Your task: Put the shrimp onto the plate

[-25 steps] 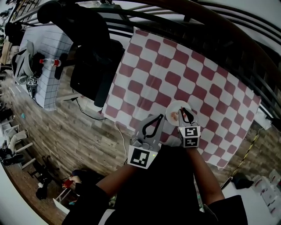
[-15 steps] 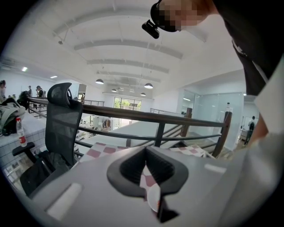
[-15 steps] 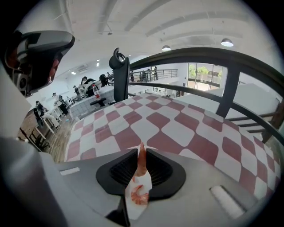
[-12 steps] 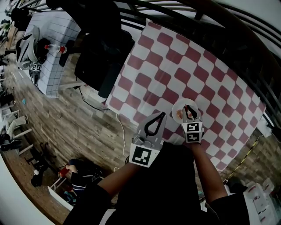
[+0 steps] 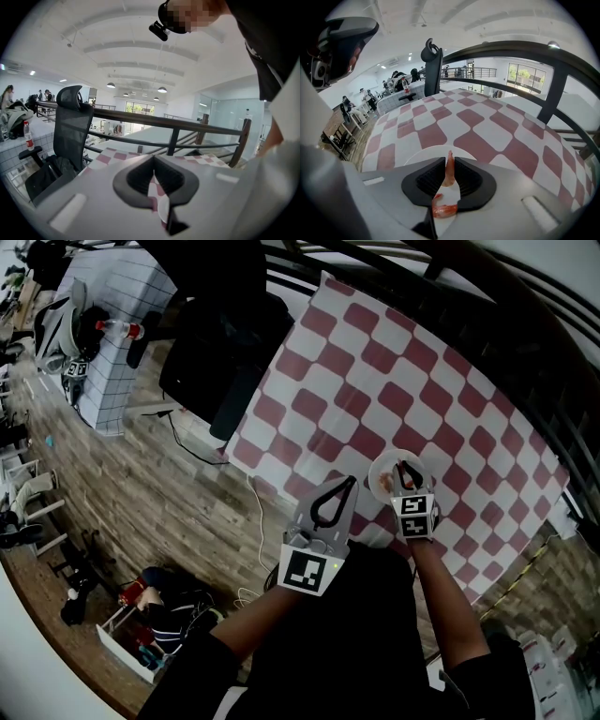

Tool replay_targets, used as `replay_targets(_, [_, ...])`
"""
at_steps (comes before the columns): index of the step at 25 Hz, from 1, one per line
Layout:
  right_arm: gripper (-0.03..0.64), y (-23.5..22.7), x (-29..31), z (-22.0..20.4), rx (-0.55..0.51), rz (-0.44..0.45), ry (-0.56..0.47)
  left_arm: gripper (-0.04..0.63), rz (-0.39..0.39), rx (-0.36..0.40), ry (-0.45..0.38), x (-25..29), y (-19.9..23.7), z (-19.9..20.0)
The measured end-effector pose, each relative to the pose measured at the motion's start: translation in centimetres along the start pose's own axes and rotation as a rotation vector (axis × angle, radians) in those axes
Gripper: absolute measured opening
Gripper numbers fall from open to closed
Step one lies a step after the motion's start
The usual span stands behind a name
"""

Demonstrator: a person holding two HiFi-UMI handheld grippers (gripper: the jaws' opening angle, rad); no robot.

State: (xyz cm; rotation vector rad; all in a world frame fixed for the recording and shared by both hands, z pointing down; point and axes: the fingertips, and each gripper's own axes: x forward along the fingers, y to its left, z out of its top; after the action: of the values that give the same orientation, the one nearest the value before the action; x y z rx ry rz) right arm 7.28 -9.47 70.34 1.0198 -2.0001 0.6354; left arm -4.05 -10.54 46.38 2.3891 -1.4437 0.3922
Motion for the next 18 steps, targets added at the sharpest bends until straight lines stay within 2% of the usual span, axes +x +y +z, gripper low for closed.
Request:
replay_targets(10, [0.06,0.1,1.3,-0.6,-0.046,0.023,0.007,0.008,0.018,0.007,0.003,-0.4,0.4,-0.1])
replay_targets(18, [0.074,0.6,0.4,-0.2,-0.026,0.022,0.02,0.008,0.027,0.01,-0.014,-1.5,0.6,0.4])
